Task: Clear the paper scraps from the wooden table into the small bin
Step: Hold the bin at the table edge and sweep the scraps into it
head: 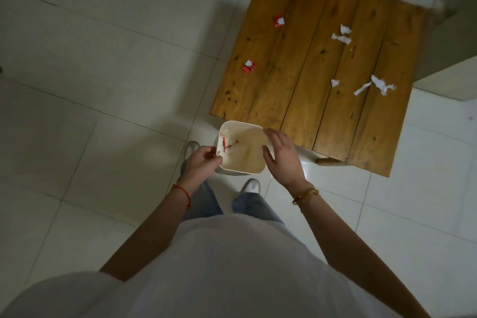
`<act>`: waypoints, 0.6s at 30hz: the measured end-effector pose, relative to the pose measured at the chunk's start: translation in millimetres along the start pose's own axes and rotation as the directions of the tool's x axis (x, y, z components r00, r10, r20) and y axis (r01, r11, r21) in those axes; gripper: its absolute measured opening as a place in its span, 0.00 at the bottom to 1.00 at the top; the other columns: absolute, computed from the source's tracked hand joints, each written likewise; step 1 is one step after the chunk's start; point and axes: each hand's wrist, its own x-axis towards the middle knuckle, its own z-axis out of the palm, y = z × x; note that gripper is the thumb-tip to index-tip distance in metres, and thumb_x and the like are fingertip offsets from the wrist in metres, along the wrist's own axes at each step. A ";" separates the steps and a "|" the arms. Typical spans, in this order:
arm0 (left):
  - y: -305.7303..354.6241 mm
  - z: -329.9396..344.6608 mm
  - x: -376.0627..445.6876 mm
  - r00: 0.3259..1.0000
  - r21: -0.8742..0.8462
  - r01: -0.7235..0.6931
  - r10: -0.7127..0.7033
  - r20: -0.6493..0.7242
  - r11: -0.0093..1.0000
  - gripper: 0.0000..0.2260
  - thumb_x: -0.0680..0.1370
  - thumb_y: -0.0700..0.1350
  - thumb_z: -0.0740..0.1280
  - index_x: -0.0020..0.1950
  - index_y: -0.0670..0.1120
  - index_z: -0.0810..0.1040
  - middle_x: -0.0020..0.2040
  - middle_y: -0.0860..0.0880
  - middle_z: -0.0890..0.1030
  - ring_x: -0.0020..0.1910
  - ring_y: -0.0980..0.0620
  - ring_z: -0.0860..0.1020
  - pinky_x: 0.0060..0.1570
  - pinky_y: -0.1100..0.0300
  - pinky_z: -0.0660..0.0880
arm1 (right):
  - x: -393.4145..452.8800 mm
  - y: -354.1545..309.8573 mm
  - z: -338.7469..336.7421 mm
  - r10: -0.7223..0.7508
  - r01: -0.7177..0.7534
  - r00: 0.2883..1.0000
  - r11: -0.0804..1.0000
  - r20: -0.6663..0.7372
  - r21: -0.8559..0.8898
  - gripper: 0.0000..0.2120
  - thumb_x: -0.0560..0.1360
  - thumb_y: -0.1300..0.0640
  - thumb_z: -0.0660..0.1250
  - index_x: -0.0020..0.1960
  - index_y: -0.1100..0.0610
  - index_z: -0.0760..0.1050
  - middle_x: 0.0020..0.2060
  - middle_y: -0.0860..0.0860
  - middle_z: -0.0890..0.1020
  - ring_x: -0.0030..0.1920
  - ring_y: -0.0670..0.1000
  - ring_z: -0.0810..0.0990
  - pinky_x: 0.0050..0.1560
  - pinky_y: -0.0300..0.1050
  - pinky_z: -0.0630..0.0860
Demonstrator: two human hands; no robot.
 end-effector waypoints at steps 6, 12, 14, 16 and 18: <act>39.9 -66.5 24.9 0.999 0.003 -0.041 0.041 -0.003 0.999 0.17 0.65 0.46 0.68 0.53 0.49 0.81 0.49 0.51 0.84 0.51 0.50 0.81 0.56 0.52 0.77 | 47.8 -53.1 -1.2 0.020 -0.021 0.999 1.000 -0.050 -0.013 0.20 0.80 0.53 0.60 0.71 0.55 0.66 0.67 0.53 0.73 0.67 0.53 0.70 0.67 0.51 0.70; 95.3 -146.8 72.3 0.985 0.113 -0.148 0.136 0.106 0.983 0.11 0.66 0.45 0.69 0.48 0.52 0.80 0.46 0.53 0.83 0.48 0.52 0.80 0.45 0.58 0.76 | 103.6 -116.1 11.2 0.129 -0.123 0.973 0.991 -0.189 0.047 0.19 0.80 0.53 0.61 0.70 0.55 0.67 0.65 0.52 0.74 0.65 0.53 0.72 0.65 0.50 0.71; 115.4 -173.6 88.0 0.974 0.151 -0.194 0.171 0.148 0.969 0.10 0.67 0.45 0.69 0.46 0.53 0.78 0.45 0.55 0.82 0.45 0.55 0.79 0.38 0.62 0.71 | 120.8 -138.0 17.6 0.178 -0.164 0.954 0.984 -0.240 0.075 0.19 0.80 0.54 0.61 0.70 0.55 0.67 0.65 0.53 0.75 0.64 0.53 0.72 0.64 0.50 0.72; 133.4 -197.4 104.2 0.963 0.193 -0.230 0.195 0.186 0.954 0.11 0.67 0.44 0.69 0.48 0.51 0.79 0.45 0.55 0.82 0.45 0.56 0.79 0.37 0.63 0.70 | 135.8 -158.1 23.6 0.235 -0.212 0.933 0.971 -0.271 0.111 0.19 0.80 0.54 0.61 0.70 0.55 0.67 0.65 0.53 0.75 0.64 0.53 0.72 0.64 0.50 0.72; 150.1 -217.0 120.8 0.953 0.223 -0.262 0.214 0.216 0.939 0.13 0.66 0.45 0.69 0.51 0.51 0.80 0.47 0.55 0.82 0.46 0.56 0.79 0.39 0.63 0.70 | 149.0 -174.7 27.5 0.280 -0.251 0.913 0.959 -0.298 0.130 0.19 0.80 0.54 0.61 0.70 0.54 0.66 0.65 0.53 0.74 0.64 0.53 0.72 0.63 0.49 0.73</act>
